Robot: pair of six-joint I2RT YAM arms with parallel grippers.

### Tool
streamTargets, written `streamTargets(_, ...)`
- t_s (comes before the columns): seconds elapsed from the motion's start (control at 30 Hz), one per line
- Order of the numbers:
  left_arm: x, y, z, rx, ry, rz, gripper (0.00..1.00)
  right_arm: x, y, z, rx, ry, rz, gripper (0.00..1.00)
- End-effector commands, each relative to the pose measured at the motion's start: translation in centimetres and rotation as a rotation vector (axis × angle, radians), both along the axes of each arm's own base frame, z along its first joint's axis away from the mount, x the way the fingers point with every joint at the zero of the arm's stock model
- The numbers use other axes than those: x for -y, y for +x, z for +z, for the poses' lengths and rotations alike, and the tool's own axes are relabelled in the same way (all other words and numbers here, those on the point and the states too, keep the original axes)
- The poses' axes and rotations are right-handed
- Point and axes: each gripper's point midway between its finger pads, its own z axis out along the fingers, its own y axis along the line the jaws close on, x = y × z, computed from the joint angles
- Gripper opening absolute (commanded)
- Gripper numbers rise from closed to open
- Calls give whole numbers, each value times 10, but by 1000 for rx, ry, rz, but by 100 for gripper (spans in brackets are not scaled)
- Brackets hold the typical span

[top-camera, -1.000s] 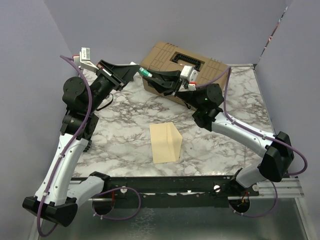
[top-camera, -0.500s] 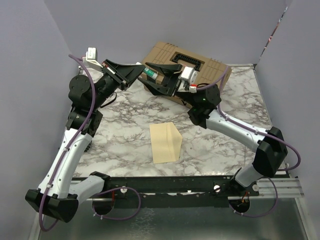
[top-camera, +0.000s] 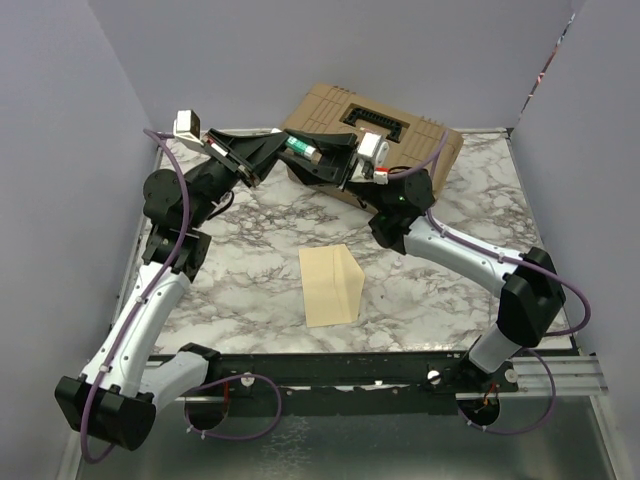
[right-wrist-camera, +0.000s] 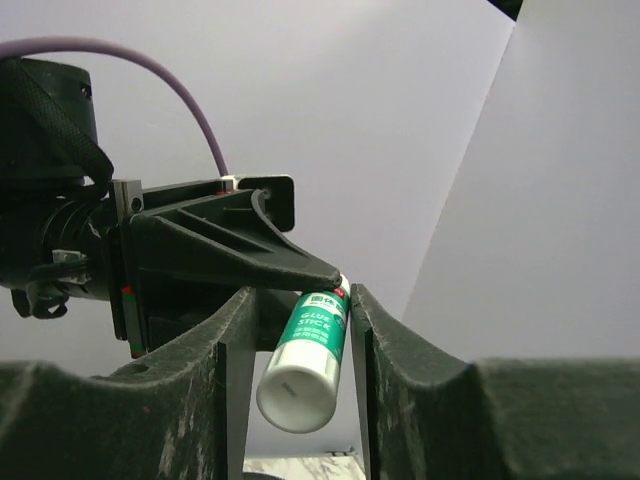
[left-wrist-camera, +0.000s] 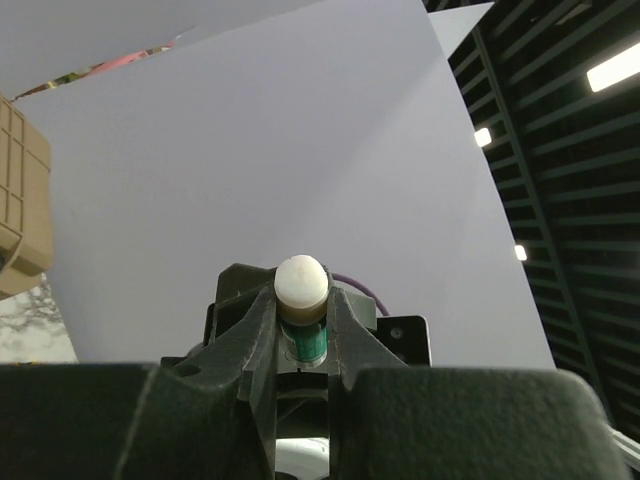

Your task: Place the letter into the envelope and seal it

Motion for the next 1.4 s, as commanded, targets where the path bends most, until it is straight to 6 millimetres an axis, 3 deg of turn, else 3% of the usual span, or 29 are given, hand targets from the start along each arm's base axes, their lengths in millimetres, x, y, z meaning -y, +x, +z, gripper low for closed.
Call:
streamTargets(0.0,-6,-12,16,32,-93,-26,0,3,-2,16,30,46,-6,37)
streamTargets(0.17,-7,-12,13,24,-98,-22,0,2,0,17,30,38,-15,22)
streamTargets(0.33,-7,-14,13,34,-91,-19,1,6,7,19,16,52,-57,1)
streamTargets(0.4,-8,-15,12,44,-79,-9,22,10,11,21,0,65,-84,0)
streamTargets(0.47,-9,-15,10,53,-59,9,52,15,16,23,-28,79,-112,0)
streamTargets(0.53,-11,-17,6,69,-28,33,74,21,26,26,-81,95,-158,0)
streamTargets(0.63,-13,-15,-11,71,44,77,89,36,50,28,-228,128,-268,0)
streamTargets(0.77,-12,-13,-41,62,181,108,93,57,77,12,-423,123,-416,0)
streamTargets(0.83,-11,-12,-60,33,263,106,93,63,87,-9,-551,57,-484,0)
streamTargets(0.93,-8,-12,-90,1,348,85,89,69,86,-46,-722,-66,-523,0)
streamTargets(1.03,-5,-11,-114,-55,359,53,78,73,67,-100,-914,-242,-513,0)
streamTargets(1.13,-6,-9,-137,-94,380,56,67,79,37,-170,-1079,-457,-473,0)
streamTargets(1.27,-10,-4,-182,-175,423,77,65,89,3,-256,-1258,-622,-442,0)
streamTargets(1.37,-9,1,-229,-291,451,64,71,93,-11,-308,-1332,-713,-453,0)
